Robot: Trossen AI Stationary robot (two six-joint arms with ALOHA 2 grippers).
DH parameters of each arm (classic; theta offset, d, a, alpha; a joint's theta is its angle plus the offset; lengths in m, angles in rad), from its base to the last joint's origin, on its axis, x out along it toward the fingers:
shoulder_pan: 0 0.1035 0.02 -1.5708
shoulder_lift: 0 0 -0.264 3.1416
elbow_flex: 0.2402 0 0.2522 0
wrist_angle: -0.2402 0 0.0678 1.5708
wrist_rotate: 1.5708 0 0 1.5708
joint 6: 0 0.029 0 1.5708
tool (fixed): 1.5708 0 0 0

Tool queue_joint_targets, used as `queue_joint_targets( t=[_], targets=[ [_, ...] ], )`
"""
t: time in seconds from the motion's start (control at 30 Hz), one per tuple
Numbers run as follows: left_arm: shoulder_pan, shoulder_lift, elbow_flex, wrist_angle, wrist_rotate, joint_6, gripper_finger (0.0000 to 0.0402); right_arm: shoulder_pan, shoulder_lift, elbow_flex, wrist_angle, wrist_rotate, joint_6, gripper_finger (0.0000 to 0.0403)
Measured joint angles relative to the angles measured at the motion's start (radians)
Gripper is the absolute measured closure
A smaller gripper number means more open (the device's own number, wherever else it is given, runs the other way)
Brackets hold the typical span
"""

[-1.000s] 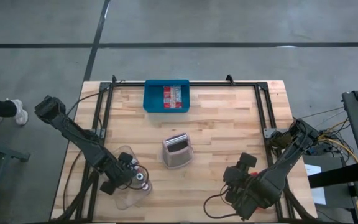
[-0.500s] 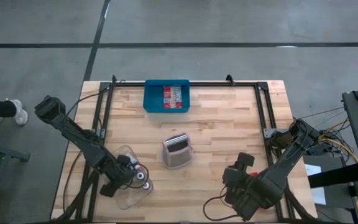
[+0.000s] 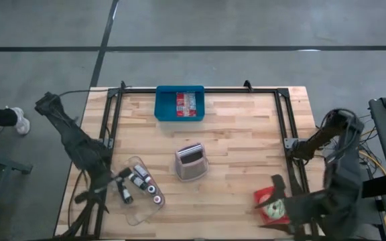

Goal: Pick & Place Food Item
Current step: Return to Home Position

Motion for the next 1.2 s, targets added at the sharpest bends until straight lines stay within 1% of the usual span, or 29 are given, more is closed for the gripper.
queue_joint_targets(
  t=[0.1,0.2,0.37,0.53,0.6,0.7,0.83,0.97,1.1,1.2],
  targets=[
    [0.0,-0.119,-0.044,0.013,0.0,0.015,0.0127,0.044,-0.086,-0.083,0.099,-0.002,-0.08,0.0179],
    [0.0,-0.214,-0.112,0.053,0.0,0.044,0.0127,0.078,-0.171,-0.196,0.185,-0.001,-0.11,0.0179],
    [0.0,-0.358,-0.249,0.147,0.0,0.06,0.0127,0.117,-0.32,-0.439,0.447,-0.006,-0.208,0.0179],
    [0.0,-0.463,-0.35,0.215,0.002,0.057,0.0127,0.125,-0.451,-0.671,0.636,-0.034,-0.233,0.0179],
    [0.0,-0.49,-0.374,0.214,0.009,0.058,0.0127,0.125,-0.495,-0.755,0.703,-0.068,-0.24,0.0179],
    [0.0,-0.524,-0.401,0.23,0.014,0.075,0.0127,0.125,-0.555,-0.878,0.824,-0.13,-0.297,0.0179],
    [0.0,-0.557,-0.425,0.247,0.015,0.121,0.0127,0.127,-0.647,-1.04,0.986,-0.24,-0.372,0.0179],
    [-0.001,-0.577,-0.463,0.253,0.012,0.182,0.0127,0.127,-0.735,-1.217,1.134,-0.308,-0.436,0.0179],
    [-0.001,-0.584,-0.494,0.251,-0.084,0.177,0.0127,0.127,-0.806,-1.38,1.279,-0.318,-0.502,0.0179],
    [0.0,-0.584,-0.51,0.254,-0.132,0.174,0.0127,0.127,-0.854,-1.474,1.339,-0.317,-0.505,0.0179]
  ],
)
